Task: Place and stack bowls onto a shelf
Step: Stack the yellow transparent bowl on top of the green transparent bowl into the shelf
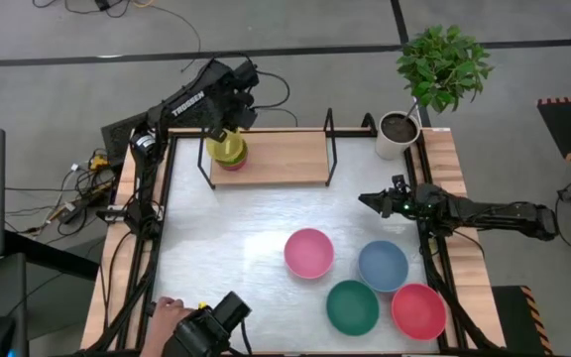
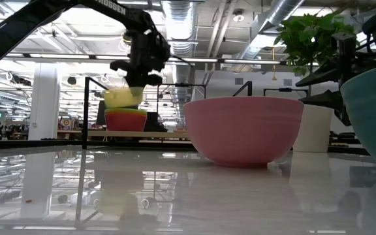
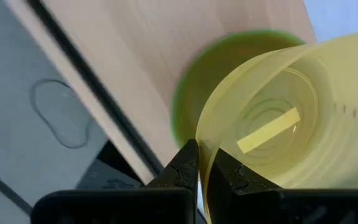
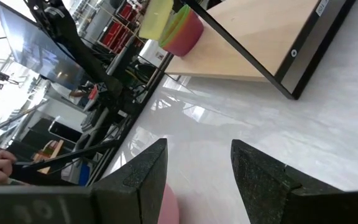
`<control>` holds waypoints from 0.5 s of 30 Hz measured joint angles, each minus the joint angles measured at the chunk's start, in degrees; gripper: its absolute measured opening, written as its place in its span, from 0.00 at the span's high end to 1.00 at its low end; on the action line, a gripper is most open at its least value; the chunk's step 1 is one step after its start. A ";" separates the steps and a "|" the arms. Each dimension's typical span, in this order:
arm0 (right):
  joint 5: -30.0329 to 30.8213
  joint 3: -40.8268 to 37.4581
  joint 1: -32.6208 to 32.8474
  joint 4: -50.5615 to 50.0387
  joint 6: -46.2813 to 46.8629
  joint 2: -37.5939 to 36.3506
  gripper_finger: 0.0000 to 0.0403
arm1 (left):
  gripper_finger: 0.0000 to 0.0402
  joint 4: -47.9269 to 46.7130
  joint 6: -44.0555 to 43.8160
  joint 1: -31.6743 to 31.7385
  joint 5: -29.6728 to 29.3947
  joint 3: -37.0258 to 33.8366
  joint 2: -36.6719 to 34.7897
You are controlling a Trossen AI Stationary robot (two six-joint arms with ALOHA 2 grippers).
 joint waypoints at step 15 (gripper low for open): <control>-0.02 0.00 0.01 0.02 -0.07 0.00 0.50 | 1.00 3.39 -0.98 -0.38 -2.06 -3.70 0.02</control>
